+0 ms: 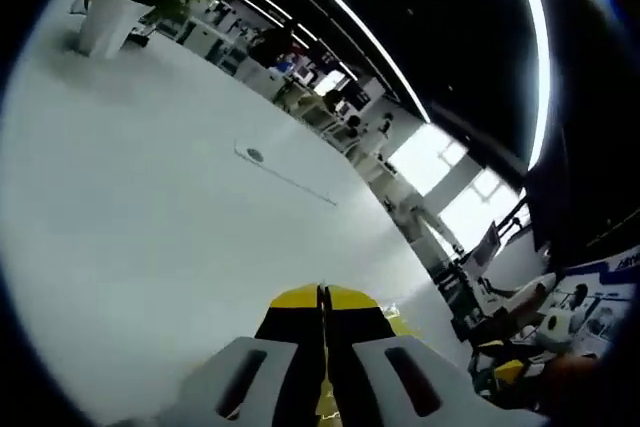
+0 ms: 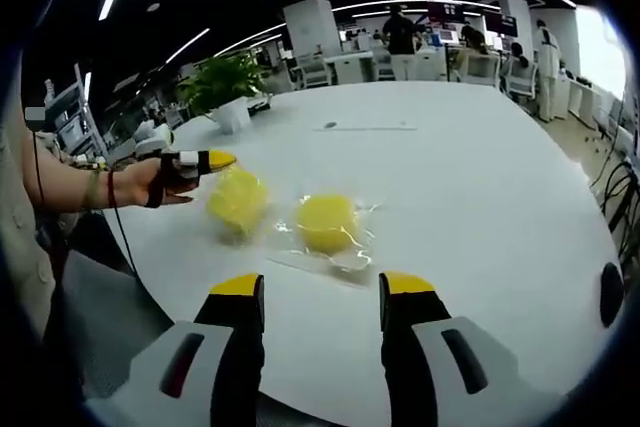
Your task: Compare the silicone blocks by pressing each to a similar depth, holding the contact briefly, and releasing to observe deformation and rebound differences across the visible hardness samples.
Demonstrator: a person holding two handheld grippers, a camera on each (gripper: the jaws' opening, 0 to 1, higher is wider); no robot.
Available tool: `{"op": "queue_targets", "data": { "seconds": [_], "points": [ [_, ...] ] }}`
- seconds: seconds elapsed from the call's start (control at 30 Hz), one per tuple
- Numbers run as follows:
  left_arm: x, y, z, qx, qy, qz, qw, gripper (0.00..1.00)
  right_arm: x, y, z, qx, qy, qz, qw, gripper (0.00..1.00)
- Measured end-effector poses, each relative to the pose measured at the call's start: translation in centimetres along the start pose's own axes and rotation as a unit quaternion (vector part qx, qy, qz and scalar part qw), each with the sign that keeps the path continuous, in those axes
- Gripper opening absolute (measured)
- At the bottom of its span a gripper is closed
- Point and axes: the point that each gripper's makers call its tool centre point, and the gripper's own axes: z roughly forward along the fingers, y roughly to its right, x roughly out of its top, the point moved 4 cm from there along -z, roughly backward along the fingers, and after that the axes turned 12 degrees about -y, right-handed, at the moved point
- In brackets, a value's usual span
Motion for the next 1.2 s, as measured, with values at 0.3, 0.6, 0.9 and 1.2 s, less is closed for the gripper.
{"op": "queue_targets", "data": {
  "seconds": [0.3,0.6,0.9,1.2],
  "points": [
    [0.6,2.9,-1.7,-0.016,0.0,0.043,0.9989,0.0,0.9,-0.9,-0.3,0.009,0.019,-0.011,0.9997,0.41],
    [0.8,5.2,-3.5,-0.019,-0.005,0.08,0.9966,0.0,2.4,-2.2,-1.0,0.024,0.048,-0.028,0.9982,0.42],
    [1.2,6.5,-4.7,-0.027,-0.002,0.095,0.9951,0.0,3.8,-3.4,-1.9,0.037,0.067,-0.051,0.9957,0.43],
    [2.5,9.4,-6.6,-0.05,0.007,0.117,0.9919,0.0,7.7,-6.1,-2.6,0.095,0.095,-0.117,0.984,0.49]
  ]
}}
